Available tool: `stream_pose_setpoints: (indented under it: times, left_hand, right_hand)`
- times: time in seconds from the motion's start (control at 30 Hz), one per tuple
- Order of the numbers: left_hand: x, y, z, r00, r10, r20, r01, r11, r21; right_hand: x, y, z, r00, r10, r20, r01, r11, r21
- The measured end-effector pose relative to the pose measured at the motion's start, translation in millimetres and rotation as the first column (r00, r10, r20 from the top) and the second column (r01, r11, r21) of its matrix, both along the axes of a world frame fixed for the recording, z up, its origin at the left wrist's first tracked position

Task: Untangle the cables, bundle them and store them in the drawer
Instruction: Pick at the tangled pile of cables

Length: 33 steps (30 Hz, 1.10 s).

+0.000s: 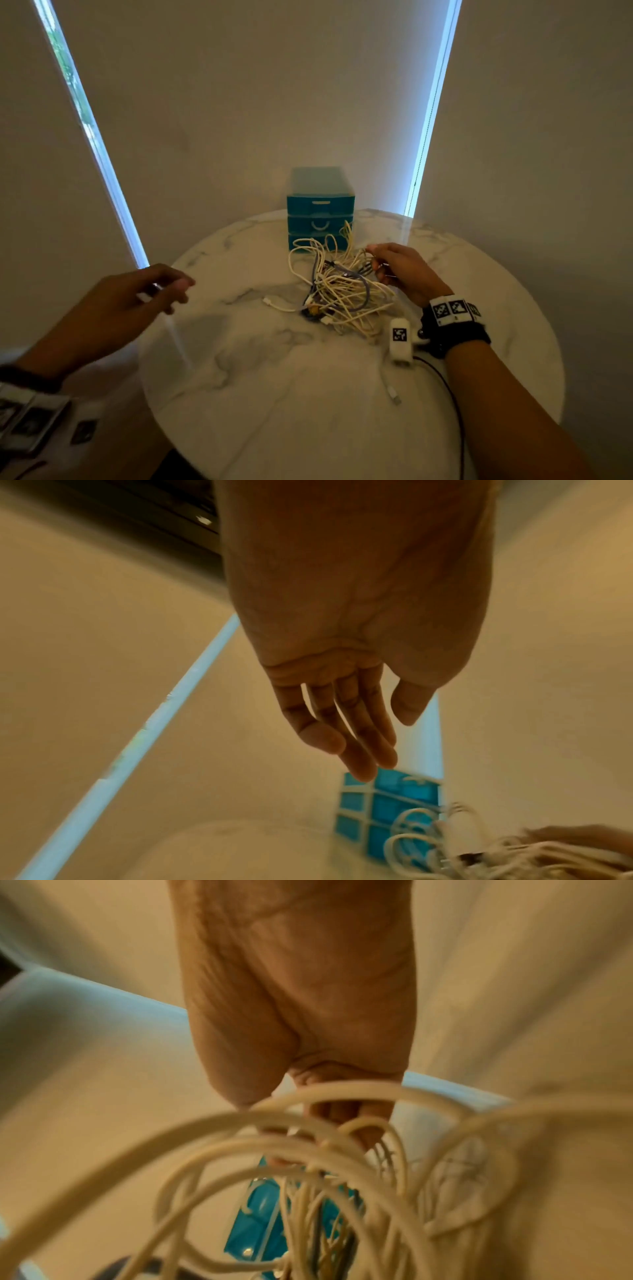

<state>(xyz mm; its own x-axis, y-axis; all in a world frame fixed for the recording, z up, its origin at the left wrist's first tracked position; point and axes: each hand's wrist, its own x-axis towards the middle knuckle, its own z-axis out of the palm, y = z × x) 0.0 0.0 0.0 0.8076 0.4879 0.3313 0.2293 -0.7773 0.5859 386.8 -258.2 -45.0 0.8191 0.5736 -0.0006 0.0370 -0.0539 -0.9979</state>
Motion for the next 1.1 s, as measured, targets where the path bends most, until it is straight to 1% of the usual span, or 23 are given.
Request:
stream_pose_setpoints:
  times: [0.03,0.07,0.13,0.17,0.2,0.3,0.37,0.47,0.57,0.67,0.73,0.83,0.9,0.93,1.03,1.1]
  left_hand:
    - [23,-9,10,0.998,-0.059,-0.007,0.059,0.998,-0.021]
    - [46,-22,15,0.990,-0.137,-0.030,0.137,0.991,0.007]
    - [87,-46,21,0.957,-0.284,-0.056,0.285,0.958,0.018]
    - [107,-53,19,0.937,-0.342,-0.074,0.344,0.939,0.017]
    - [128,-59,18,0.925,-0.369,-0.092,0.372,0.928,0.019]
    - [187,-68,12,0.904,-0.423,-0.067,0.421,0.906,-0.041]
    - [226,-64,2,0.896,-0.442,-0.039,0.438,0.895,-0.080]
    - [275,-49,-9,0.884,-0.466,-0.030,0.462,0.882,-0.098]
    - [306,-39,-9,0.877,-0.478,-0.045,0.466,0.870,-0.161]
    - [317,-36,-6,0.868,-0.489,-0.088,0.467,0.863,-0.193]
    - [314,-34,-9,0.863,-0.499,-0.084,0.473,0.854,-0.217]
    - [302,-29,-13,0.866,-0.487,-0.113,0.466,0.868,-0.169]
    - [289,-28,-16,0.876,-0.460,-0.146,0.453,0.888,-0.078]
    - [281,-31,-16,0.883,-0.445,-0.150,0.441,0.896,-0.056]
    - [257,-45,-15,0.898,-0.413,-0.152,0.410,0.910,-0.052]
    - [248,-52,-18,0.901,-0.399,-0.168,0.403,0.915,-0.010]
  right_hand:
    - [0,1,-5,0.998,0.002,-0.070,0.001,0.999,0.043]
    - [2,2,-10,0.988,0.015,-0.151,-0.001,0.995,0.096]
    - [5,2,-19,0.951,0.060,-0.303,0.009,0.975,0.221]
    - [7,0,-23,0.931,0.085,-0.356,0.015,0.963,0.271]
    - [9,-2,-26,0.915,0.109,-0.390,0.017,0.952,0.305]
    - [14,-5,-31,0.885,0.157,-0.439,0.012,0.933,0.359]
    - [17,-4,-33,0.879,0.164,-0.448,0.017,0.927,0.374]
    - [22,2,-35,0.886,0.141,-0.442,0.027,0.935,0.353]
    - [24,3,-37,0.883,0.128,-0.452,0.036,0.941,0.337]
    - [24,5,-37,0.867,0.108,-0.487,0.078,0.935,0.346]
    - [21,5,-37,0.873,0.093,-0.479,0.083,0.939,0.334]
    - [17,9,-31,0.897,0.070,-0.436,0.074,0.949,0.306]
    - [14,10,-28,0.928,0.054,-0.368,0.062,0.953,0.298]
    - [10,10,-24,0.947,0.028,-0.319,0.068,0.956,0.284]
    - [-5,9,-13,0.978,-0.084,-0.193,0.128,0.965,0.229]
    - [-10,8,-8,0.986,-0.107,-0.128,0.134,0.967,0.218]
